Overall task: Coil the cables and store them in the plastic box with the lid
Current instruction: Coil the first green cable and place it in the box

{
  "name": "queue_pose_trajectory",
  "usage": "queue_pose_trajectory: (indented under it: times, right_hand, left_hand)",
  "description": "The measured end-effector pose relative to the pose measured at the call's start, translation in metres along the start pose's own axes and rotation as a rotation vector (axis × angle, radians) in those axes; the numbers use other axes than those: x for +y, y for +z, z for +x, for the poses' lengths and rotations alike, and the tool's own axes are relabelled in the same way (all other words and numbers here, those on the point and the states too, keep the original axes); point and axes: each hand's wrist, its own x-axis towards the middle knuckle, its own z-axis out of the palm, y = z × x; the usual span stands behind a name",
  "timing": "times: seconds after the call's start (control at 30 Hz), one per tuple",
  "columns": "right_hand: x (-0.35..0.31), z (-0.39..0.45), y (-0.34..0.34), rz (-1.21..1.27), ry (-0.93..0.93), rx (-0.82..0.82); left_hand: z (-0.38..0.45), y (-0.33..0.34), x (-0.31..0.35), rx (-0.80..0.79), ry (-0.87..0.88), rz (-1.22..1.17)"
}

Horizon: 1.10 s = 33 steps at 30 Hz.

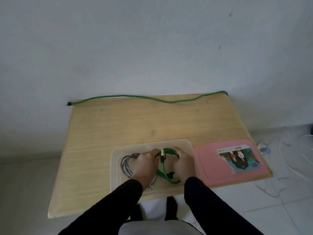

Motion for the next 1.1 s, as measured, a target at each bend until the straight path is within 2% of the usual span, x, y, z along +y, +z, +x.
queue_pose_trajectory:
  times: [0.13,0.23,0.3,0.37,0.43,0.6,0.7,0.83,1.1]
  right_hand:
    - [0.003,0.003,0.007,-0.019,0.042,-0.024]
    - [0.005,0.002,0.008,-0.145,0.01,0.043]
    - [0.005,0.003,0.008,-0.139,0.021,0.064]
    - [0.004,0.005,0.009,-0.132,0.027,0.06]
    - [-0.001,0.006,0.011,-0.171,0.041,0.043]
    - [-0.009,0.003,0.011,-0.156,0.029,0.092]
    - [-0.005,0.002,0.01,-0.184,-0.017,0.116]
    - [-0.003,0.004,0.009,-0.108,0.036,0.102]
    - [0.003,0.006,0.005,-0.044,0.013,0.123]
  left_hand:
    - [0.004,0.003,-0.003,-0.002,-0.004,-0.076]
    - [0.001,-0.004,-0.008,0.066,-0.071,-0.213]
    - [-0.006,-0.009,-0.009,0.06,0.03,-0.301]
    - [-0.014,-0.012,-0.006,-0.038,0.121,-0.355]
    - [-0.017,-0.01,-0.002,-0.068,0.18,-0.336]
    - [-0.015,-0.003,0.002,0.045,0.261,-0.275]
    - [-0.015,0.002,0.002,0.084,0.256,-0.277]
    - [-0.009,0.011,-0.005,0.147,0.191,-0.192]
    - [0.008,0.018,-0.005,-0.082,0.106,0.145]
